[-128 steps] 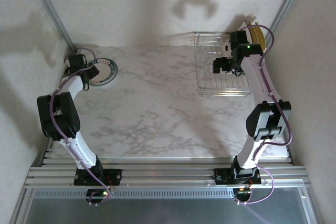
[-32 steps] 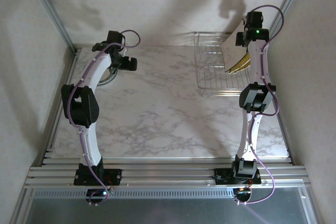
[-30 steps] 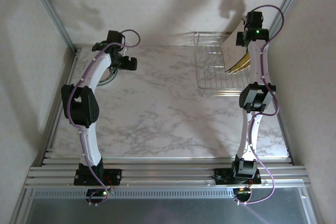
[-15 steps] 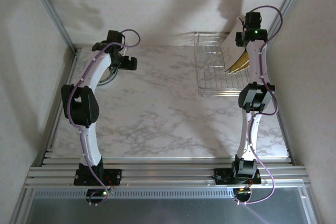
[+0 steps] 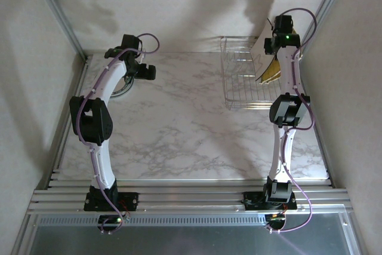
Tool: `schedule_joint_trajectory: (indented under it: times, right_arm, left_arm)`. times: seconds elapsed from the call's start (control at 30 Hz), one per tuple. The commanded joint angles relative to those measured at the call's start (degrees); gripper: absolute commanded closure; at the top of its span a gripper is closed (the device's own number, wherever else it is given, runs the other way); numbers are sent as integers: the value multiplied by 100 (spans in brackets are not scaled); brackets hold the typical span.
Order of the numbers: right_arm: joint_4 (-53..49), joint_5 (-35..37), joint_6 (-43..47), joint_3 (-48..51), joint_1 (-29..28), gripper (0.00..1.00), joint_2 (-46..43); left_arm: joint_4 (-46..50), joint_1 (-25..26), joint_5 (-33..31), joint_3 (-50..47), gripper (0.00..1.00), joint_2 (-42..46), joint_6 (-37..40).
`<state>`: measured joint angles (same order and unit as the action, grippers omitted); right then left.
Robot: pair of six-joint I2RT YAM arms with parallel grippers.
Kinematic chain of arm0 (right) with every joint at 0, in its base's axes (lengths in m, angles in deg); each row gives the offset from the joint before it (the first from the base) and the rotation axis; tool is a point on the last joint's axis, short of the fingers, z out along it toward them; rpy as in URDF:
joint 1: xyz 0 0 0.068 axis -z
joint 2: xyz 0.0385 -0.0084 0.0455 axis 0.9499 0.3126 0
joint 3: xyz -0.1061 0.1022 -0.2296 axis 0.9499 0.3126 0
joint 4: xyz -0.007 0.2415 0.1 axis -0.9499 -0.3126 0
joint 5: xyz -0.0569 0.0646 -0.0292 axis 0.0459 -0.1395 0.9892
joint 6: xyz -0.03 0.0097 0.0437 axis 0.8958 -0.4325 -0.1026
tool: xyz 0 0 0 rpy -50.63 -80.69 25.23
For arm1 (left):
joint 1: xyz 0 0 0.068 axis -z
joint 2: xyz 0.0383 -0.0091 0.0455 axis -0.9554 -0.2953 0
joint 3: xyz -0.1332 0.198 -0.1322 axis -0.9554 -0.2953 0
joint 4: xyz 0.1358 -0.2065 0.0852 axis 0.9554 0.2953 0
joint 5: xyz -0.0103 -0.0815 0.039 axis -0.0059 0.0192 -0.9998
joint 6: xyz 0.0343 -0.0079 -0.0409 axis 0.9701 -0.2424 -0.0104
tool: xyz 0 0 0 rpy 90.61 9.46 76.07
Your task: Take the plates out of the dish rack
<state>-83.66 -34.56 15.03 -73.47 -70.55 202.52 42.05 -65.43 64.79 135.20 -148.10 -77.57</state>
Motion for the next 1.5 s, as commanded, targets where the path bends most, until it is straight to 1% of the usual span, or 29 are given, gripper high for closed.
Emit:
schedule_joint_trajectory:
  times: [0.0,0.2,0.57,0.67,0.83,1.0,1.2,1.47]
  right_arm:
    - [150,24,-74,24,-88,86,-167]
    - [181,51,-112,46,-96,100,-233]
    - [267,236,-139,108,-152,100,-605]
    - [207,321,-164,-1,-165,100,-685]
    - [204,570,-146,96,-176,100,-944]
    - [376,737,-117,270,-193,100,-1299]
    - [393,877,-43,262,-203,100,-1589]
    - [345,1032,73,238,-329,100,-2002]
  left_arm:
    - [147,11,-150,75,0,-41,57]
    - [151,16,-169,41,0,9,48]
    - [185,27,-208,-39,0,90,15]
    - [252,60,-282,-13,0,101,-7]
    - [304,98,-327,-60,0,223,-31]
    - [224,143,-336,-269,0,407,-83]
    - [106,190,-317,-554,0,551,-127]
    - [64,207,-305,-701,0,672,-145]
